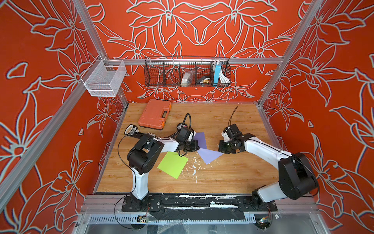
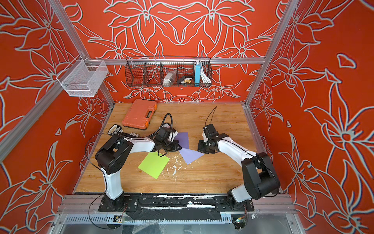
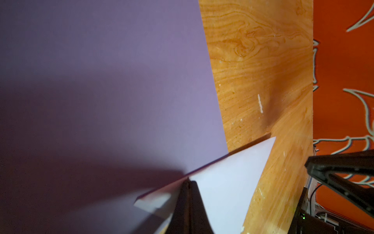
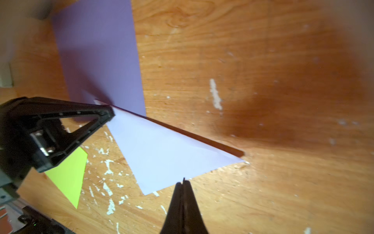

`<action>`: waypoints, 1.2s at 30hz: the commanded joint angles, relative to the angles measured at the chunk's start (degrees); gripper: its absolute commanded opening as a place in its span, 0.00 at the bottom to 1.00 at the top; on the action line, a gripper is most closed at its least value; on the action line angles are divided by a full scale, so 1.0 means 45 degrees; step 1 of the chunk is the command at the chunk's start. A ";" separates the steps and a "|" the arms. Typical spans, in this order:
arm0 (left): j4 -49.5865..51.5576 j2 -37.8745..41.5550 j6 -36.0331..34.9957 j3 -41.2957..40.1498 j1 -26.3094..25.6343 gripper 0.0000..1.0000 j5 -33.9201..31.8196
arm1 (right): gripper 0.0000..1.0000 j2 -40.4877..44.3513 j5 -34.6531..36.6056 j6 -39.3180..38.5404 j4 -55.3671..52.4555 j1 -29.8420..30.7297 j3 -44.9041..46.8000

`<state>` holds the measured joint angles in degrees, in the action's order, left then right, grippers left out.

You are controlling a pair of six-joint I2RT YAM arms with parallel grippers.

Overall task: Fold the square paper diagonally
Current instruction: Fold the paper at the center of the board.

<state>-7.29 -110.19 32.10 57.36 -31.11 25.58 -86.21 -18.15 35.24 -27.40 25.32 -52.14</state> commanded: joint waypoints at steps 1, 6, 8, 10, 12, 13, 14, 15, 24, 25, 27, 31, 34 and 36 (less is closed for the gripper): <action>0.0428 0.0219 -0.0221 -0.0070 0.0001 0.00 -0.0225 | 0.00 -0.0934 -0.0435 0.0589 0.0717 0.0284 -0.0305; 0.0487 0.0462 -0.0129 0.0045 -0.0108 0.00 -0.0340 | 0.00 -0.1863 -0.0319 0.0697 0.1068 0.0489 -0.0512; 0.0543 0.0593 -0.0080 0.0083 -0.0158 0.00 -0.0378 | 0.00 -0.2127 -0.0167 0.0590 0.1029 0.0505 -0.0596; 0.0647 0.0657 -0.0043 0.0191 -0.0232 0.00 -0.0406 | 0.00 -0.2298 -0.0090 0.0532 0.1058 0.0504 -0.0638; 0.0767 0.0751 -0.0053 0.0296 -0.0360 0.00 -0.0492 | 0.00 -0.2466 -0.0052 0.0489 0.1035 0.0503 -0.0695; 0.0842 0.0793 -0.0063 0.0352 -0.0427 0.00 -0.0552 | 0.00 -0.2546 -0.0048 0.0475 0.1011 0.0506 -0.0718; 0.0903 0.0826 -0.0070 0.0410 -0.0480 0.00 -0.0601 | 0.00 -0.2630 0.0003 0.0454 0.0992 0.0501 -0.0718; 0.0969 0.0871 -0.0044 0.0481 -0.0537 0.00 -0.0638 | 0.00 -0.2737 0.0058 0.0435 0.0926 0.0501 -0.0737; 0.1249 0.0811 0.0296 0.1152 -0.1044 0.00 -0.0724 | 0.00 -0.3031 0.0189 0.0170 0.0815 0.0506 -0.0550; 0.1268 0.0682 0.0328 0.1240 -0.1063 0.00 -0.0705 | 0.00 -0.2992 0.0173 0.0149 0.0800 0.0499 -0.0538; 0.1288 0.0486 0.0360 0.1381 -0.1145 0.00 -0.0694 | 0.00 -0.2932 0.0149 0.0116 0.0762 0.0506 -0.0513; 0.1327 0.0071 0.0363 0.1670 -0.1268 0.00 -0.0732 | 0.00 -0.2819 0.0172 0.0074 0.0698 0.0515 -0.0475; 0.1270 -0.0276 0.0432 0.1820 -0.1354 0.00 -0.0702 | 0.00 -0.2794 0.0148 0.0115 0.0717 0.0504 -0.0445; 0.1249 -0.0392 0.0477 0.1861 -0.1378 0.00 -0.0682 | 0.00 -0.2814 0.0129 0.0125 0.0737 0.0487 -0.0432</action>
<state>-2.22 -110.13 33.54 64.84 -36.77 22.74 -98.52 -19.31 36.49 -22.57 27.31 -54.72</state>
